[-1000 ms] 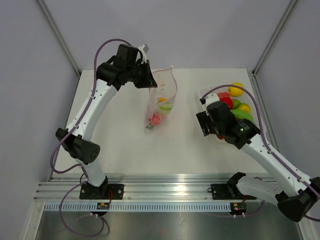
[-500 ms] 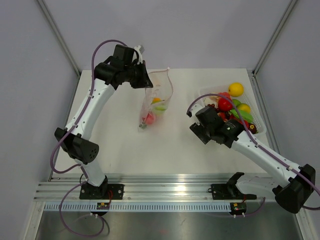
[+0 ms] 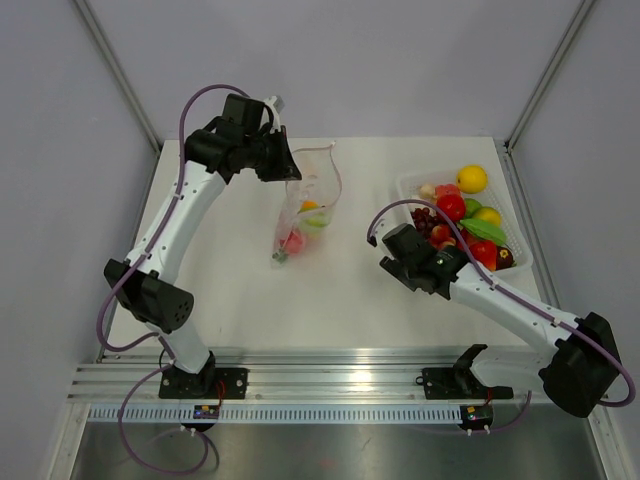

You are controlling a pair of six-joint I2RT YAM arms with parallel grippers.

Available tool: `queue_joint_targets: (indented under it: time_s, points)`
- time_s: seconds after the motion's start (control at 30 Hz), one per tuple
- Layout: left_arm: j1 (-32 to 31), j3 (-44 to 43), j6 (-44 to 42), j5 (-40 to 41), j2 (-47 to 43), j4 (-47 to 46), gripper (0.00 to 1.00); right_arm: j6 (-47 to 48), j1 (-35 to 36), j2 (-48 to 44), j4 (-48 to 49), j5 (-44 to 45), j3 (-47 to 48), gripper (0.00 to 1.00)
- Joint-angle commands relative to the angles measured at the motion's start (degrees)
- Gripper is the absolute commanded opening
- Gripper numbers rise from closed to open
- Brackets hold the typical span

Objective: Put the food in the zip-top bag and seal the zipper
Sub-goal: Pick up the fake fruit from the bin.

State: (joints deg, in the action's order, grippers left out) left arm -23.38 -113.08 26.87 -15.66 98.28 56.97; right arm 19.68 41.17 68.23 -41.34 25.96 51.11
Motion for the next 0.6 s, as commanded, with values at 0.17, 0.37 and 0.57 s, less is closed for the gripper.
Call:
queue_joint_targets:
  time_s: [0.17,0.37,0.57]
  points:
    - [0.3,0.5,-0.5,-1.4,-3.6,-3.0,0.00,2.5,0.6,0.2,10.3,5.2,-2.1,0.55]
    - [0.3,1.0,-0.7,-1.6,-4.1,-3.2,0.00,2.6,0.6,0.3,11.6,7.4,-2.5,0.16]
    - [0.3,1.3,-0.6,-1.7,-4.2,-3.3,0.00,1.1,0.6,-3.4,11.7,6.2,-0.4,0.00]
